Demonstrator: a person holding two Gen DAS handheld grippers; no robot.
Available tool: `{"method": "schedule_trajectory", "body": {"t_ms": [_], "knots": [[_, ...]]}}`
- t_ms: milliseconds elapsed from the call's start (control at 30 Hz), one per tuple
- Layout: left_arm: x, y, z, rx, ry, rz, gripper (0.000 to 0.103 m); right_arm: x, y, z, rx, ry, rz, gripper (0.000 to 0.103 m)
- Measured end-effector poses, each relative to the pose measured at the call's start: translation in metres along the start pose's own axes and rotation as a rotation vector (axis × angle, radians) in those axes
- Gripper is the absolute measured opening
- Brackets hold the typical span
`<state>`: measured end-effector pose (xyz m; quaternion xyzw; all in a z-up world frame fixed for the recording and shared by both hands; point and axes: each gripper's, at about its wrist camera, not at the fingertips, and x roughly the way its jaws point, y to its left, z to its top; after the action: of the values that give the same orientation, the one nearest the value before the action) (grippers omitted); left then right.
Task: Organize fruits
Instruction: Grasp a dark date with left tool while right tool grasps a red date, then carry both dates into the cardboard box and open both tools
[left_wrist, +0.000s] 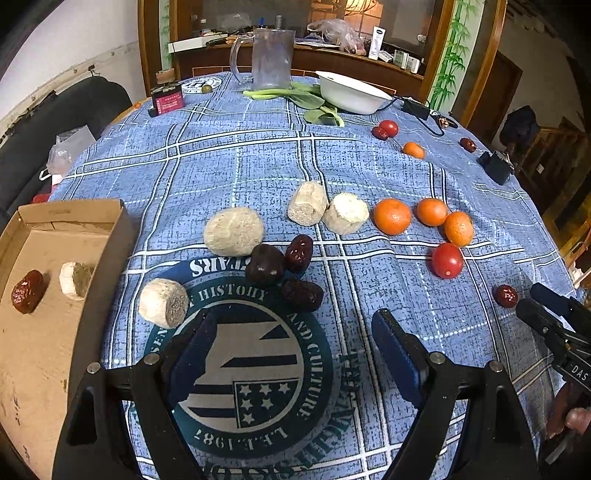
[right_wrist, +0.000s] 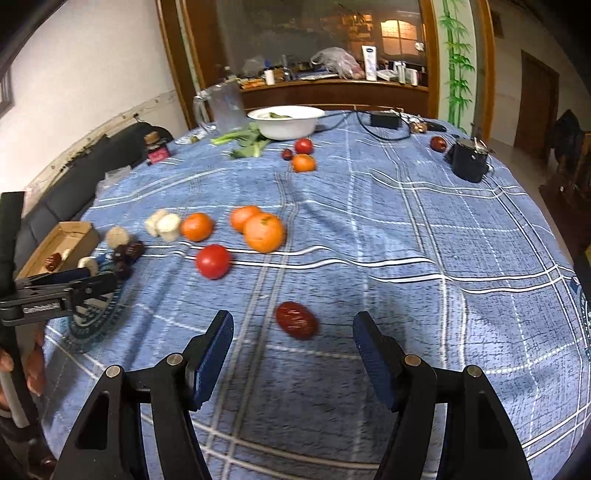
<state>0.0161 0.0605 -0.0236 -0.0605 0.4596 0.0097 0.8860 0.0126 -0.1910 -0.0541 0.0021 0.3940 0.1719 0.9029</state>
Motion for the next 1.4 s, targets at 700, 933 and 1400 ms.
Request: {"method": "schedule_trajectory", "body": {"t_ms": [700, 933, 1400], "knots": [[0.022, -0.002, 0.009, 0.056, -0.006, 0.062, 0.034, 0.026, 0.000, 0.007, -0.054, 0.097, 0.010, 0.031], [0.004, 0.001, 0.004, 0.053, -0.017, 0.029, 0.024, 0.008, 0.008, 0.003, -0.009, 0.054, 0.068, 0.032], [-0.058, 0.005, -0.009, 0.065, -0.072, -0.037, 0.025, -0.014, 0.055, -0.001, 0.002, -0.002, 0.181, 0.032]]}}
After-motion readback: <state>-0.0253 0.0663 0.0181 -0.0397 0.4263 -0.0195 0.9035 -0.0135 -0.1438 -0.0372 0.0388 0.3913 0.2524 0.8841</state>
